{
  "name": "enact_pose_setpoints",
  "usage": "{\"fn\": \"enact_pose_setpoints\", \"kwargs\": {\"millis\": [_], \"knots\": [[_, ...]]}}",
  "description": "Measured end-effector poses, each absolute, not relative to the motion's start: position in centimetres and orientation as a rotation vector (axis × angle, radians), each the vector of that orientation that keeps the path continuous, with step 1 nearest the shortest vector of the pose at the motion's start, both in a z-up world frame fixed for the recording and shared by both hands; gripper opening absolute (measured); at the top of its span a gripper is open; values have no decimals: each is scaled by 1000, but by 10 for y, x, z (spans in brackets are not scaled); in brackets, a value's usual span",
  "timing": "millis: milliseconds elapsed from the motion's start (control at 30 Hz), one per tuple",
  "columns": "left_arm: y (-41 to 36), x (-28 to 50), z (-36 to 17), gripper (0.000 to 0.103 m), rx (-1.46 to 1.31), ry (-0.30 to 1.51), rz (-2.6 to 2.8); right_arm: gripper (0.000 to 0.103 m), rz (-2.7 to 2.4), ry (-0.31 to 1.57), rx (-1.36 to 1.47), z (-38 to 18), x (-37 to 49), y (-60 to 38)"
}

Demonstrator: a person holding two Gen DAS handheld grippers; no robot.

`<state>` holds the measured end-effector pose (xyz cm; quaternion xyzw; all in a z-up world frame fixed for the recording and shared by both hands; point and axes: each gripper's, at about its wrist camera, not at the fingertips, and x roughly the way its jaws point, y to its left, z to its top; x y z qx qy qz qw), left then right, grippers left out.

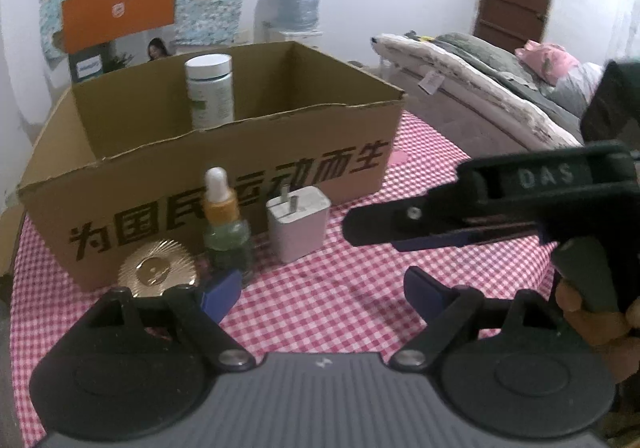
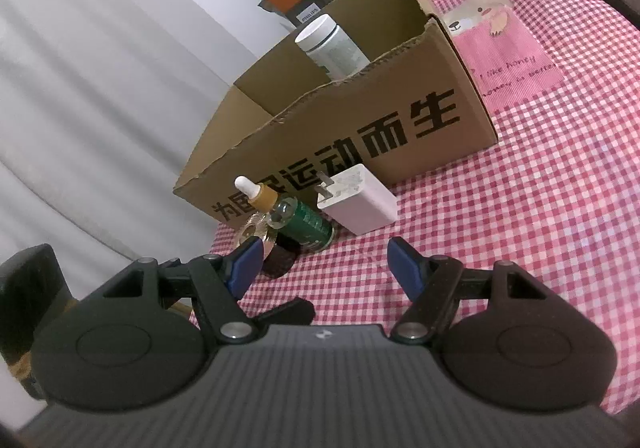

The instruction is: Organize rigid objects

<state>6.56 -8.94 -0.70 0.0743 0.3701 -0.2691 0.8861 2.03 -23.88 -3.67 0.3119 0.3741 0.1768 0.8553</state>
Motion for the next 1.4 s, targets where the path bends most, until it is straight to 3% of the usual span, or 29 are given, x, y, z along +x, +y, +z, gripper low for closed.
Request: {"fn": "enact_pose_setpoints", "kwargs": {"millis": [167, 367, 767, 1400], "knots": [[-102, 65, -10, 89, 174, 753, -591, 66, 356, 755, 660, -33, 22, -250], [-115, 73, -14, 89, 194, 741, -613, 53, 353, 740, 659, -30, 35, -260], [-133, 100, -30, 89, 215, 774, -569, 37, 379, 811, 697, -48, 83, -257], [-142, 97, -32, 89, 188, 777, -625, 32, 382, 875, 739, -66, 94, -265]]}}
